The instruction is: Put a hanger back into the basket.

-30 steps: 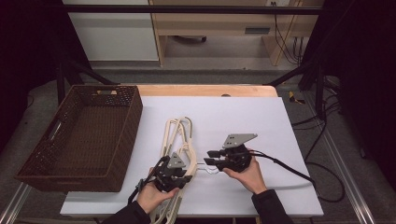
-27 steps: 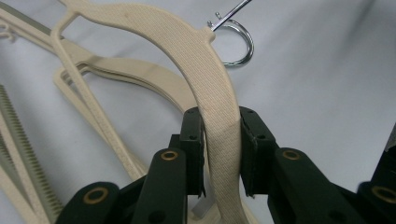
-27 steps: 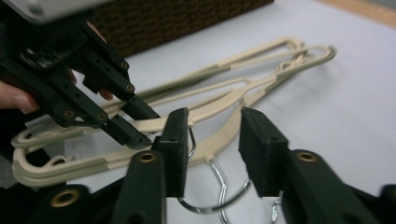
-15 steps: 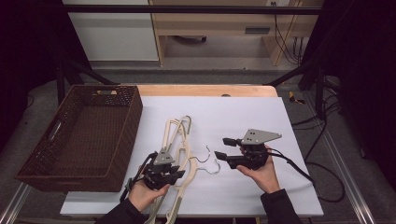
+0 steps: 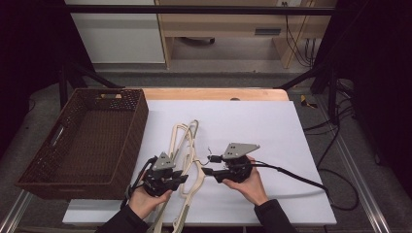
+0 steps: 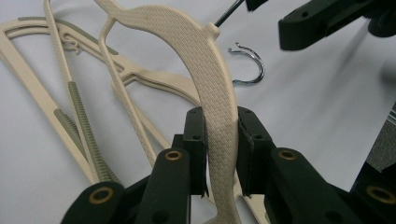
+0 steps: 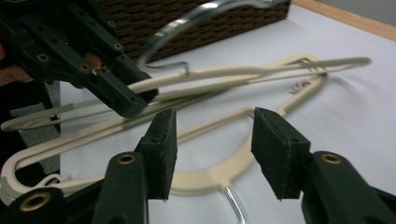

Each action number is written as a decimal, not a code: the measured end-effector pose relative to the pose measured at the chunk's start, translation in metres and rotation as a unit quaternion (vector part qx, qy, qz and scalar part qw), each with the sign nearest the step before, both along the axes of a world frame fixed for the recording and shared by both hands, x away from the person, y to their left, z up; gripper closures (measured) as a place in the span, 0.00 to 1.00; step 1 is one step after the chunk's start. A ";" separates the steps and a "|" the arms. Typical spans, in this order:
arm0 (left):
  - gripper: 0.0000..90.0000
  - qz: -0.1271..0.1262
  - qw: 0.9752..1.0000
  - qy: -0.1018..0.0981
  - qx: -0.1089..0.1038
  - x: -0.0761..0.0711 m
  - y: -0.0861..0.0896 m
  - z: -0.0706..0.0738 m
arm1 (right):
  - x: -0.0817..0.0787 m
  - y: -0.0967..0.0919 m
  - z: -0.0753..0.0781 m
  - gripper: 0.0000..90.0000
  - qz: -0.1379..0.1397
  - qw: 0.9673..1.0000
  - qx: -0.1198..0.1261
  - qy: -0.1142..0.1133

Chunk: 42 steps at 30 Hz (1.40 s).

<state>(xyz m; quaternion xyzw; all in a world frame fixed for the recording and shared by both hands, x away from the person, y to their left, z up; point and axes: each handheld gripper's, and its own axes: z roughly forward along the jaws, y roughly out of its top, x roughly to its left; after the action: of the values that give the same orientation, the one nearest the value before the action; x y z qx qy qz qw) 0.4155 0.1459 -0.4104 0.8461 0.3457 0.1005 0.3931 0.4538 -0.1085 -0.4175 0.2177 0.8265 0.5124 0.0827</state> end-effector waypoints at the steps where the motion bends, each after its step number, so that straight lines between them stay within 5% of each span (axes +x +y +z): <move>1: 0.84 0.000 1.000 0.000 0.000 0.000 0.000 0.000 | 0.000 0.004 0.000 0.61 0.003 1.000 0.003 0.000; 12: 0.84 -0.004 1.000 -0.001 0.010 -0.002 -0.004 -0.003 | 0.001 0.021 0.000 0.98 0.013 1.000 0.017 -0.014; 15: 0.82 -0.006 1.000 -0.004 0.016 -0.002 -0.004 -0.004 | 0.001 0.021 0.000 0.98 0.013 1.000 0.018 -0.014; 21: 0.59 0.002 0.998 -0.029 0.047 -0.003 -0.012 -0.001 | 0.000 0.023 0.000 0.98 0.011 1.000 0.023 -0.007; 25: 0.59 0.014 0.996 -0.048 0.070 -0.003 -0.021 -0.001 | -0.001 0.023 0.001 0.98 0.007 1.000 0.027 -0.003; 27: 0.60 0.021 0.995 -0.059 0.084 -0.004 -0.024 -0.002 | -0.001 0.022 0.002 0.98 0.006 1.000 0.028 -0.001; 28: 0.60 0.019 0.991 -0.078 0.110 -0.004 -0.027 -0.001 | -0.001 0.022 0.002 0.98 0.003 1.000 0.029 -0.001; 33: 0.64 0.021 0.989 -0.089 0.114 -0.005 -0.028 0.000 | -0.002 0.021 0.003 0.98 0.001 1.000 0.030 -0.001; 37: 0.66 0.018 0.992 -0.081 0.099 -0.005 -0.027 -0.003 | -0.002 0.021 0.004 0.98 0.000 1.000 0.030 0.001; 38: 0.67 0.016 0.990 -0.081 0.114 -0.005 -0.028 -0.004 | -0.002 0.021 0.004 0.98 0.000 1.000 0.030 0.001; 41: 0.73 0.023 0.990 -0.088 0.111 -0.006 -0.028 -0.005 | -0.002 0.021 0.004 0.98 -0.001 1.000 0.030 0.002; 42: 0.77 0.020 0.992 -0.080 0.100 -0.007 -0.028 -0.005 | -0.003 0.021 0.004 0.98 -0.002 1.000 0.031 0.002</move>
<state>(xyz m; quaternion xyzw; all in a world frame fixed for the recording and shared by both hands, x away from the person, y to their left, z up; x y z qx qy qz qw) 0.4083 0.1177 -0.4150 0.8631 0.3188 0.2096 0.3310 0.4512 -0.0873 -0.4136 0.2228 0.8101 0.5369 0.0757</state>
